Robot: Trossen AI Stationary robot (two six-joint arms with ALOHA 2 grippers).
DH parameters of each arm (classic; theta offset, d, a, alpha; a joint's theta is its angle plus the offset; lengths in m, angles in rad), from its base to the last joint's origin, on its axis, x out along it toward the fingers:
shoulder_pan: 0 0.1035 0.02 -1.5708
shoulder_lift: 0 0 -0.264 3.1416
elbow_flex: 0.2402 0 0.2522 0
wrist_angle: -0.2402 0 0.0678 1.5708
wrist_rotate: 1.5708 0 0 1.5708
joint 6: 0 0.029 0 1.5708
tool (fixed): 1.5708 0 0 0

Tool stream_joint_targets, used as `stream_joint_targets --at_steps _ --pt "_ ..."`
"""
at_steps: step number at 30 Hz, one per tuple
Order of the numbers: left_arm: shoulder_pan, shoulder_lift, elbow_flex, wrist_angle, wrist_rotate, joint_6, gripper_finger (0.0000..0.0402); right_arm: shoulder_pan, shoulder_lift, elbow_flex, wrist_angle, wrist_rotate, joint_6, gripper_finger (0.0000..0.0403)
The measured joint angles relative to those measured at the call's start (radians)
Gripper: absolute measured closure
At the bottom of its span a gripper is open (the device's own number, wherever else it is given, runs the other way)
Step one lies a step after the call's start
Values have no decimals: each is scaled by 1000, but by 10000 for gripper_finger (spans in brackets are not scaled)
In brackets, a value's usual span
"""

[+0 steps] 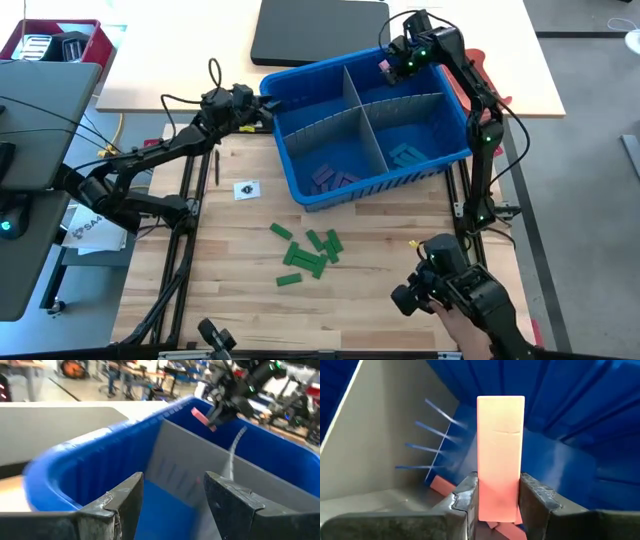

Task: Sort blocks
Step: Put the pink block into the blue bin with the other pink block, then put the green block into the blue bin

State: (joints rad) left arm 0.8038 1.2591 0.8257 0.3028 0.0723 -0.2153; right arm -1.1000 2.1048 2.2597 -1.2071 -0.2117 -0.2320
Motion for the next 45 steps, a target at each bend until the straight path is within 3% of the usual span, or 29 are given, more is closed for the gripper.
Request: stream_joint_targets --at_steps 13,19,21,28,38,45 --pt "-29 0 0 -4 -3 20 200 -18 207 0 27 53 128 306" --pt "-52 -6 0 -3 10 8 200 -12 236 0 18 65 148 306" --pt "-67 -18 0 -8 13 8 200 -12 241 0 11 66 138 289" --pt "-116 -106 0 -43 11 33 200 -19 238 98 -63 62 122 173" --pt "-238 -280 -1 -292 9 34 200 46 -61 48 -31 70 91 161" --pt "-404 -367 -1 -622 56 52 203 271 -316 48 -75 41 0 160"
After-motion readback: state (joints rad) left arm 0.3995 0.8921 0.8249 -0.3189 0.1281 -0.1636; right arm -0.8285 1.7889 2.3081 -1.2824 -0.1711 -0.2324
